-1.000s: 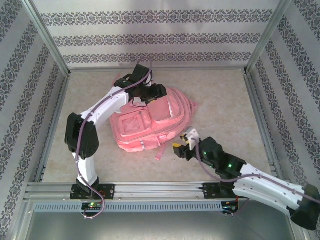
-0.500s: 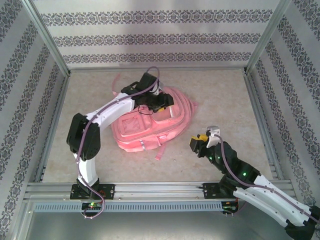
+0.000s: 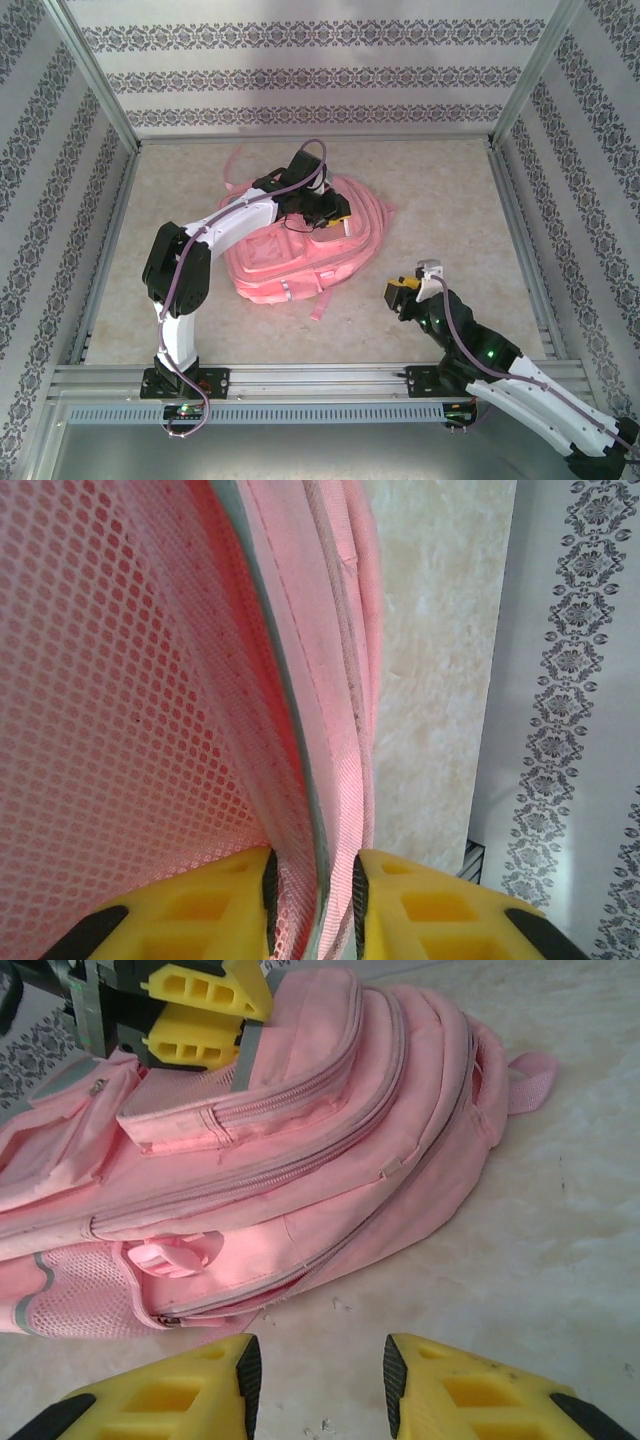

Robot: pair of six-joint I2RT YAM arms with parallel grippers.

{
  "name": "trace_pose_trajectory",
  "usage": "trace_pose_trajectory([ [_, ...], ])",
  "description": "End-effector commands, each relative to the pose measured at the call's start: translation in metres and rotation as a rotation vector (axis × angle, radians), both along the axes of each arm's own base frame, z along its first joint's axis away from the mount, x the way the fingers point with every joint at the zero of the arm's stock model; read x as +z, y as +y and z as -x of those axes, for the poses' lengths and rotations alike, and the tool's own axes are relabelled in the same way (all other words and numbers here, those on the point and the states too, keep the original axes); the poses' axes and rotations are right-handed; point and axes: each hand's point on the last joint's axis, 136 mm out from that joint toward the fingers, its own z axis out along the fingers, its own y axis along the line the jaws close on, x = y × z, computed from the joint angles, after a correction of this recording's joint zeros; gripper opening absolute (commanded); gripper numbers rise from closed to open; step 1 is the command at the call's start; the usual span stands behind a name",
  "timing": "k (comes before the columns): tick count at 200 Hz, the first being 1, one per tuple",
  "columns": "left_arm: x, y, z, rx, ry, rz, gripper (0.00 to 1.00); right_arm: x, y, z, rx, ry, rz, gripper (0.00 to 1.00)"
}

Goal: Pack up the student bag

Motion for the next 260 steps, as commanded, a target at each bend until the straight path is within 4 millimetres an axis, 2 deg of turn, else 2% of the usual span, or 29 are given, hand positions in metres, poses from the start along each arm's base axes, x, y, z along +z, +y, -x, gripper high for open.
trace_pose_trajectory([
  [1,0.015,-0.015,-0.003,-0.031,-0.045,0.061,0.27,0.001,0.003,-0.006,-0.02,-0.004,-0.029,0.4],
  [31,0.003,-0.02,-0.007,-0.039,-0.026,0.047,0.28,-0.003,0.008,-0.009,-0.018,0.02,-0.024,0.4],
  [52,0.003,-0.02,-0.008,-0.056,-0.034,0.021,0.29,-0.004,0.009,-0.008,-0.016,0.04,-0.026,0.4],
  [94,0.028,0.018,-0.005,-0.05,-0.119,-0.156,0.35,-0.004,-0.002,-0.005,-0.048,0.038,-0.025,0.42],
  [122,0.036,0.021,-0.01,-0.034,-0.118,-0.118,0.35,-0.006,-0.006,-0.005,-0.07,0.022,-0.048,0.43],
  [183,0.026,0.009,-0.024,-0.026,-0.088,-0.077,0.34,-0.002,-0.004,-0.007,-0.072,0.03,-0.044,0.43],
  [235,0.011,0.027,-0.03,0.017,-0.057,-0.095,0.34,-0.004,-0.007,-0.005,-0.079,0.036,-0.046,0.43],
  [260,0.007,0.029,-0.033,0.034,-0.047,-0.071,0.33,-0.007,-0.009,-0.005,-0.082,0.035,-0.047,0.43],
])
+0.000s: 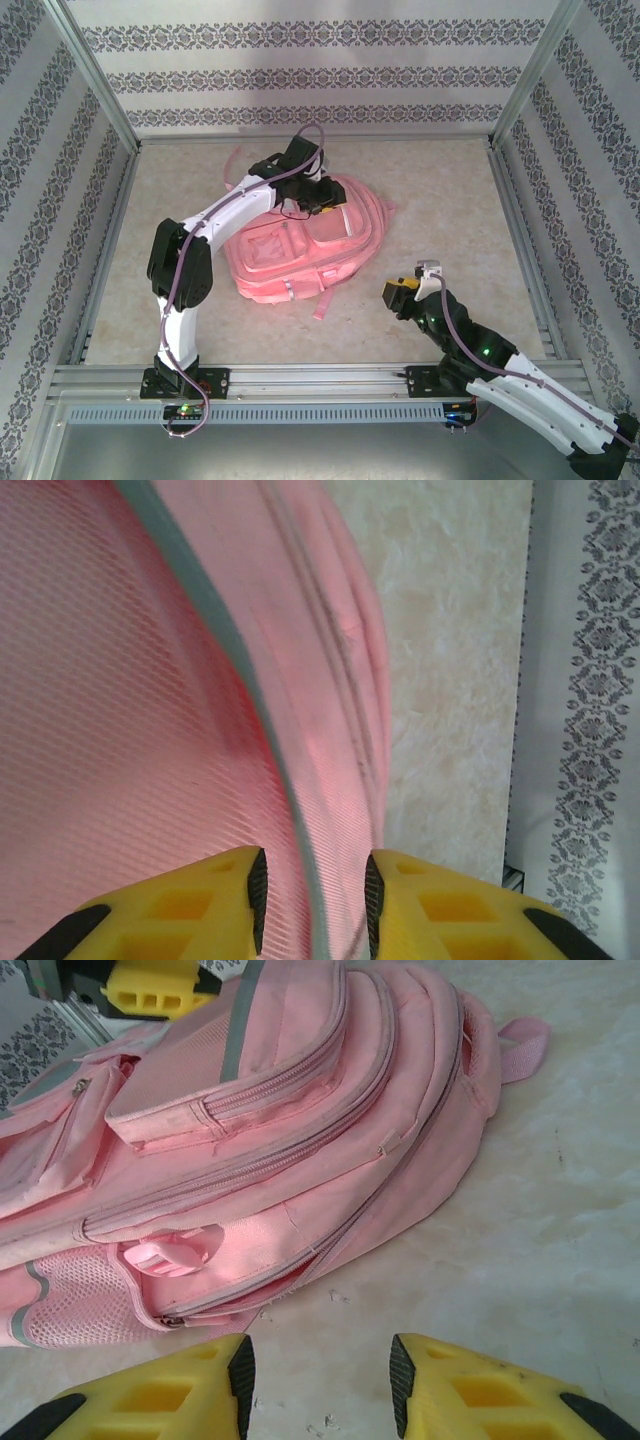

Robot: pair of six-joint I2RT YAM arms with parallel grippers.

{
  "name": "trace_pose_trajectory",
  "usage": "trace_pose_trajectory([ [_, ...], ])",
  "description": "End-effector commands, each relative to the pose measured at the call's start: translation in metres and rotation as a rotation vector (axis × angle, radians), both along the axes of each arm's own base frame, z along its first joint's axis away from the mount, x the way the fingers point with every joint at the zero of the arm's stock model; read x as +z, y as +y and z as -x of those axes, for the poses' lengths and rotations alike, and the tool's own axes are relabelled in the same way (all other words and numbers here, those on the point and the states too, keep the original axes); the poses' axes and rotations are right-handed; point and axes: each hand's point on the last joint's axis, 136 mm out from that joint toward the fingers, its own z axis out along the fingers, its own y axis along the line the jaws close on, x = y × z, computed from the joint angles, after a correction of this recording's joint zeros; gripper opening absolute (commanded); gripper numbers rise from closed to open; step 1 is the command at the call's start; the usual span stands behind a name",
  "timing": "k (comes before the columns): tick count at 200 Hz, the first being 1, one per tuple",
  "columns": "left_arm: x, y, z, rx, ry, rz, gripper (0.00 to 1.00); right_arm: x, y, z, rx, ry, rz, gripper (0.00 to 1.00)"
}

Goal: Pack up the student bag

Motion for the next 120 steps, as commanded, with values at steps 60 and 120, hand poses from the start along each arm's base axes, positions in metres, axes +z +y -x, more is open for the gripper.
trace_pose_trajectory([
  [60,0.005,-0.007,-0.015,0.022,0.009,0.087,0.33,-0.002,-0.002,-0.006,-0.03,-0.001,0.001,0.43],
  [120,-0.001,-0.017,-0.025,0.025,0.028,0.123,0.33,-0.007,0.0,-0.006,-0.028,0.012,0.002,0.43],
])
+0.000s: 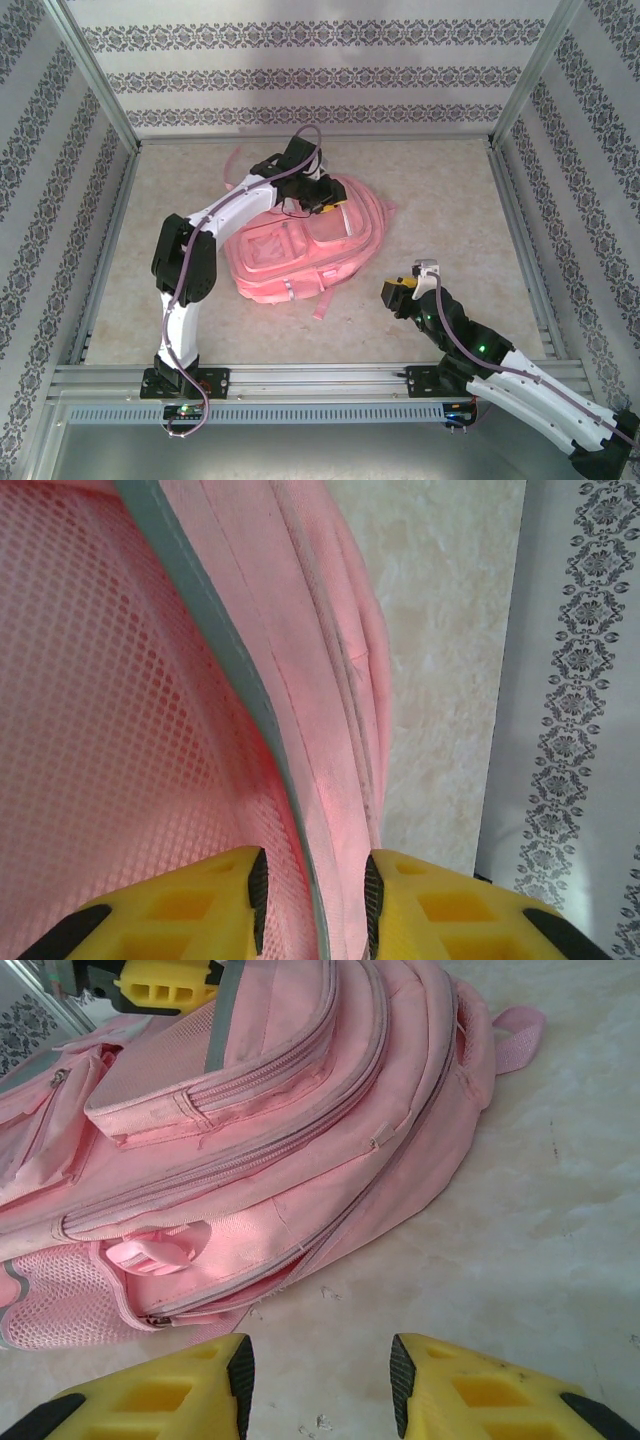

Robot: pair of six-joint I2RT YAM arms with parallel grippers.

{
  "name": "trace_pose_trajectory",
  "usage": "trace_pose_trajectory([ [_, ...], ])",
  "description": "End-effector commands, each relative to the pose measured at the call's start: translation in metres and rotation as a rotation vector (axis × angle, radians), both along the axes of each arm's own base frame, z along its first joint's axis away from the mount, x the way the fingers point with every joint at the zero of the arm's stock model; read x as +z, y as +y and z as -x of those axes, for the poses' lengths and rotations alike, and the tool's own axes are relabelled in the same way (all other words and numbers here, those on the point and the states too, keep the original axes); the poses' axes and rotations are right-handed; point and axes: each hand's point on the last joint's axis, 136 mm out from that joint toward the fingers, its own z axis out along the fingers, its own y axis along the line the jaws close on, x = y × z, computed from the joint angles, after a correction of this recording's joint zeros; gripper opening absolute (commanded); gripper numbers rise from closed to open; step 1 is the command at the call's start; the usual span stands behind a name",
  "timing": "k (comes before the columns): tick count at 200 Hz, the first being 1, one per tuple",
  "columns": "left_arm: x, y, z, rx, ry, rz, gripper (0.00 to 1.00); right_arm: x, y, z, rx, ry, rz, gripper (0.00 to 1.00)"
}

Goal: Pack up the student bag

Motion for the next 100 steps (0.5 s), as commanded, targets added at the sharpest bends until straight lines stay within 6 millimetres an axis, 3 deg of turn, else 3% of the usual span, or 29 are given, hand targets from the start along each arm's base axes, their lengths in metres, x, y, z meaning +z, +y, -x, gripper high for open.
trace_pose_trajectory([
  [1,0.008,-0.01,-0.011,0.002,-0.015,0.052,0.33,0.0,-0.002,-0.002,-0.019,-0.008,-0.02,0.43],
  [69,0.015,-0.018,-0.023,-0.006,-0.042,0.079,0.28,-0.01,-0.004,0.0,-0.023,0.009,-0.021,0.43],
  [100,0.006,-0.021,-0.027,-0.009,-0.015,0.076,0.29,-0.01,-0.003,-0.001,-0.024,0.007,-0.018,0.43],
])
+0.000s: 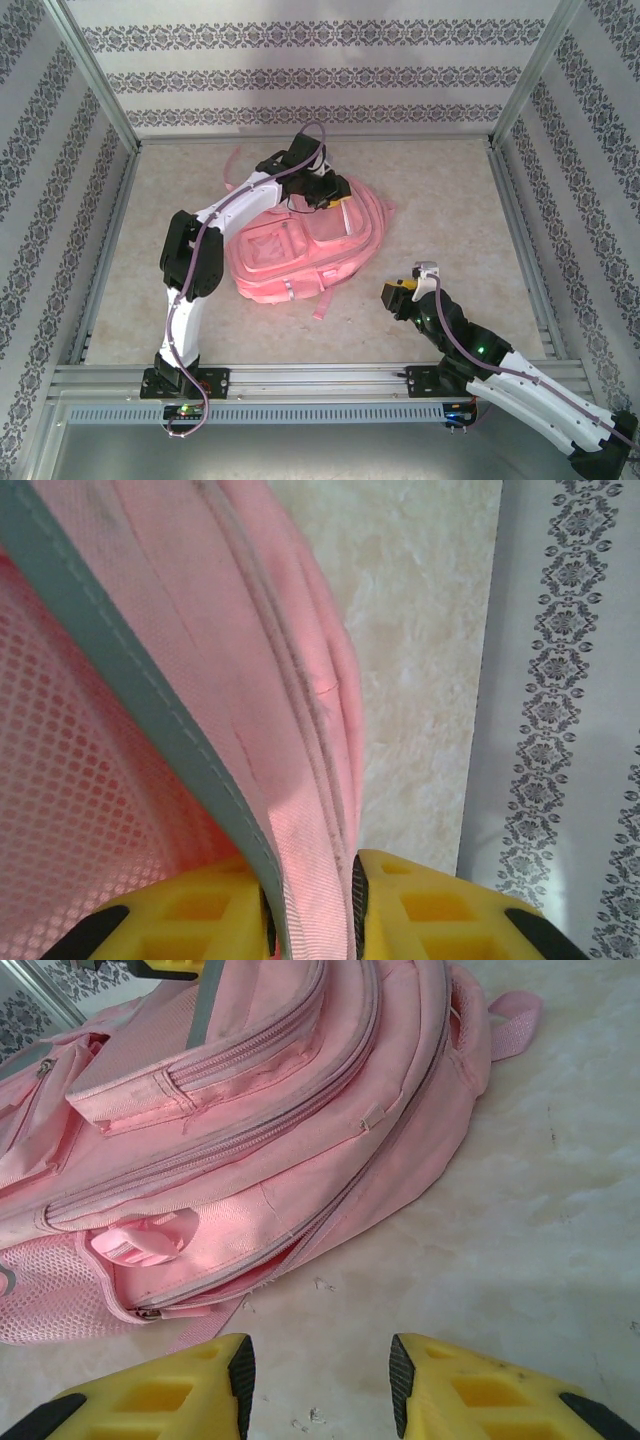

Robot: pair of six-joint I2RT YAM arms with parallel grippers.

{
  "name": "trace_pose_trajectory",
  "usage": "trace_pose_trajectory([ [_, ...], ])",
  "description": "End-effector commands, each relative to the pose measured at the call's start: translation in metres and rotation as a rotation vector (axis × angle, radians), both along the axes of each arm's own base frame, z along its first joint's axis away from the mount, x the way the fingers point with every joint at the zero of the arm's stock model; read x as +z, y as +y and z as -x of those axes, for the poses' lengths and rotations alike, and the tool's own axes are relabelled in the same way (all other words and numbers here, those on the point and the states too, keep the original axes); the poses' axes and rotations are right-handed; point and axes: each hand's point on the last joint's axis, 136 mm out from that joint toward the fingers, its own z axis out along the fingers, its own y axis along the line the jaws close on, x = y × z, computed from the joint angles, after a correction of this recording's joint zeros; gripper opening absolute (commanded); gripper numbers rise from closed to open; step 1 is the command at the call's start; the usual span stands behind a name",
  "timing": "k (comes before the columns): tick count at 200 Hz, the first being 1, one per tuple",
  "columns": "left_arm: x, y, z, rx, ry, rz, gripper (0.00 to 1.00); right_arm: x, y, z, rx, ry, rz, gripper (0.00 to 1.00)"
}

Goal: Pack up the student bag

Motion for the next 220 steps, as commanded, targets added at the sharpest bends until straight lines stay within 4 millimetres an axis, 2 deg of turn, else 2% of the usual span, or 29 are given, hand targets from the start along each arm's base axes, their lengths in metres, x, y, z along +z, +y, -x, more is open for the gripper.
trace_pose_trajectory([
  [1,0.003,-0.008,-0.011,-0.004,-0.005,0.034,0.29,-0.001,-0.002,-0.003,-0.019,-0.003,-0.013,0.43],
  [42,-0.025,-0.008,-0.01,-0.001,0.05,0.005,0.33,0.001,-0.001,-0.004,-0.015,-0.008,-0.006,0.43],
  [54,-0.027,-0.009,-0.011,-0.002,0.052,0.012,0.29,0.0,0.001,-0.003,-0.009,-0.008,-0.01,0.43],
  [63,-0.026,-0.011,-0.011,-0.008,0.052,0.026,0.21,0.002,0.003,-0.003,0.001,-0.012,-0.015,0.43],
  [88,-0.006,-0.011,-0.015,-0.018,0.02,0.049,0.0,0.007,0.026,0.003,0.141,-0.032,-0.014,0.44],
  [125,0.042,-0.002,-0.021,-0.009,-0.038,0.088,0.0,0.01,0.055,0.01,0.328,-0.081,0.029,0.49],
  [163,0.081,0.022,-0.02,0.018,-0.076,0.124,0.0,0.008,0.083,0.017,0.484,-0.177,0.128,0.52],
  [187,0.098,0.03,-0.015,0.016,-0.088,0.149,0.0,-0.006,0.098,0.016,0.536,-0.203,0.227,0.52],
  [220,0.108,0.038,-0.006,-0.01,-0.09,0.152,0.0,-0.027,0.111,0.009,0.577,-0.265,0.397,0.52],
])
